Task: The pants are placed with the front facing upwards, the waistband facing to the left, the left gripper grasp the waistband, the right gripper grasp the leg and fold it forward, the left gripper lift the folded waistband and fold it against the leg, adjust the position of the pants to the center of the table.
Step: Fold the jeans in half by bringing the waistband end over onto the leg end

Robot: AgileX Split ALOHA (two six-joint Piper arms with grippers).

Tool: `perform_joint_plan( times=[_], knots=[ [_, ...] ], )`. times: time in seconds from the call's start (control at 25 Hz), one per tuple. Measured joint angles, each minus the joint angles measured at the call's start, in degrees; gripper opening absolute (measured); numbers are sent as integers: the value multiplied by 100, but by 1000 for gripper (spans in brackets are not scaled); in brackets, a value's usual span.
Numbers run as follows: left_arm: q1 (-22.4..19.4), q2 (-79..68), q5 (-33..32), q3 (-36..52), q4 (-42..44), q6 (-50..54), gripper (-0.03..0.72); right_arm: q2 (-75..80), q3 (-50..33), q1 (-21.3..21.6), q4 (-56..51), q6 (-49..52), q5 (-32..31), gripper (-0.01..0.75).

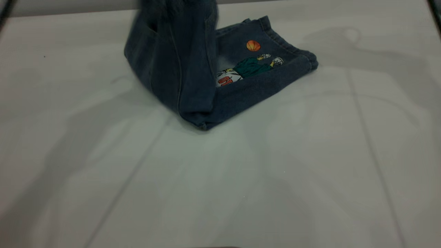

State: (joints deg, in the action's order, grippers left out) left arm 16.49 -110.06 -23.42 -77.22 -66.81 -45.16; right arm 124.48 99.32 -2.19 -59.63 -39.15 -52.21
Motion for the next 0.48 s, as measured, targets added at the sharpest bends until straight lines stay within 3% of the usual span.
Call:
perform_joint_plan(
  times=[0.48],
  knots=[
    [410, -2025, -519, -1864, 99, 160, 70, -233, 0, 7, -43, -61, -237, 572]
  ],
)
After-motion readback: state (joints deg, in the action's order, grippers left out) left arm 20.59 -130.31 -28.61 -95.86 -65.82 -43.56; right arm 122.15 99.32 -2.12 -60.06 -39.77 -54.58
